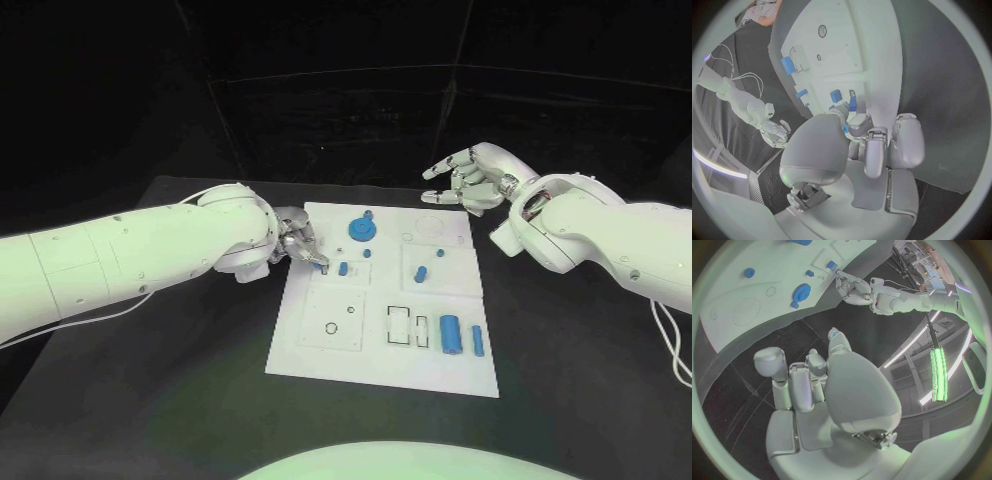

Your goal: Assemble the parts on the task board

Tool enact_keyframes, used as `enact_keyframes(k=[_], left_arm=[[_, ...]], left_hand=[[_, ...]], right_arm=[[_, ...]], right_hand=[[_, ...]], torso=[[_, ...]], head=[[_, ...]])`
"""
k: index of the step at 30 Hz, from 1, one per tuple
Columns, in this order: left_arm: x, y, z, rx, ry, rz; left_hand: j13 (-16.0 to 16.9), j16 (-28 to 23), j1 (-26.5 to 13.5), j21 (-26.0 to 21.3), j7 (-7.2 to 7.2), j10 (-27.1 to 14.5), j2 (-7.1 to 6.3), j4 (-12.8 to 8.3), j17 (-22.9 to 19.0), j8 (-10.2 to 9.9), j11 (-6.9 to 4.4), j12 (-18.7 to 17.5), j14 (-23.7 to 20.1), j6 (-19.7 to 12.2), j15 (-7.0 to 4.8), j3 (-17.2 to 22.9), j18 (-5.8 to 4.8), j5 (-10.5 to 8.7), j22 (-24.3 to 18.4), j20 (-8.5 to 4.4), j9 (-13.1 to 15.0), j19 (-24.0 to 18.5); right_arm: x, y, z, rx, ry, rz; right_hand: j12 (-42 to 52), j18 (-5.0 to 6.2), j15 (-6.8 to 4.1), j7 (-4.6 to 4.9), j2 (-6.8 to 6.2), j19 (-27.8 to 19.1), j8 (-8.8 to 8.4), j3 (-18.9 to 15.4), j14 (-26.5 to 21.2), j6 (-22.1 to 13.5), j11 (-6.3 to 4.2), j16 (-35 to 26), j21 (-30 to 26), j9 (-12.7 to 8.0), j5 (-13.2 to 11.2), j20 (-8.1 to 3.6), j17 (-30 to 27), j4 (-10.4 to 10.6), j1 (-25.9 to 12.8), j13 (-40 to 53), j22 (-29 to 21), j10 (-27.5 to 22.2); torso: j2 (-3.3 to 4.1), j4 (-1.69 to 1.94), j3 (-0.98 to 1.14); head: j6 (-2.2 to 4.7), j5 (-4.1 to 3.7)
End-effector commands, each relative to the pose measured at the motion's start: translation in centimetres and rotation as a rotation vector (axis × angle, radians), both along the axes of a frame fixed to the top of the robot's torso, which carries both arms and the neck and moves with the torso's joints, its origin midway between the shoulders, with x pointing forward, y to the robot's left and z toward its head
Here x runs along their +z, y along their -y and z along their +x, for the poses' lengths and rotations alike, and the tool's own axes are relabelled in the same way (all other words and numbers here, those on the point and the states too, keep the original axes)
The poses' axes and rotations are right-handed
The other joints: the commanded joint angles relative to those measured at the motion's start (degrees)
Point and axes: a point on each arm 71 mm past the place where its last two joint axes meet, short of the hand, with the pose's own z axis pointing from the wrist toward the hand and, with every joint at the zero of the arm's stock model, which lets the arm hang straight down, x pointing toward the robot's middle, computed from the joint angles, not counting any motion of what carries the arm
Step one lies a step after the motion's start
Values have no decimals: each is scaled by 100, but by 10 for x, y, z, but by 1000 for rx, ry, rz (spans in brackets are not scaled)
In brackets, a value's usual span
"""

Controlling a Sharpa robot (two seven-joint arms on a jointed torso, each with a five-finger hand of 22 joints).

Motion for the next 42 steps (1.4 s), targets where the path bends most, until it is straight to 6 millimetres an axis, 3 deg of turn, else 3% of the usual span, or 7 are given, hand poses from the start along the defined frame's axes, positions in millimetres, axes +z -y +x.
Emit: enact_keyframes(k=[1, 19, 42], left_arm=[[1, 2, -1, 1, 47, 12], [-2, 13, -4, -35, 40, 35], [-6, 12, 0, -58, 22, 98]], left_hand=[[14, 18, 8, 30, -43, 54, -37, -594, 1509, 21, -9, 17, 595, 11, -34, 649, 37, 0, 8, 1, 11, 59], [27, 18, -11, 39, -45, 68, -56, -601, 1509, 28, -11, 32, 595, 18, -36, 689, 34, -2, 21, -1, 13, 67], [15, 18, -24, 44, -46, 68, -68, -610, 1509, 30, -13, 24, 595, 16, -38, 726, 32, -3, 30, -3, 14, 73]], right_arm=[[1, -2, 0, 11, -3, 1], [0, -3, 0, 15, -5, 1], [0, -4, 1, 19, -6, 1]], right_hand=[[-17, 57, -28, -15, 48, -42, 35, -19, 225, -40, 13, -14, -25, -1, 23, 7, 19, -2, 13, -4, -8, -37], [-16, 57, -28, -15, 53, -42, 40, -23, 226, -40, 13, -14, -29, 0, 27, 7, 21, 1, 13, -7, -13, -38], [-16, 57, -28, -15, 53, -42, 40, -23, 226, -40, 13, -14, -29, 0, 27, 7, 21, 1, 13, -7, -13, -38]], torso=[[-1, -12, 6], [7, -15, 10], [3, -6, 7]], head=[[-14, 4], [-45, 11], [-78, -1]])
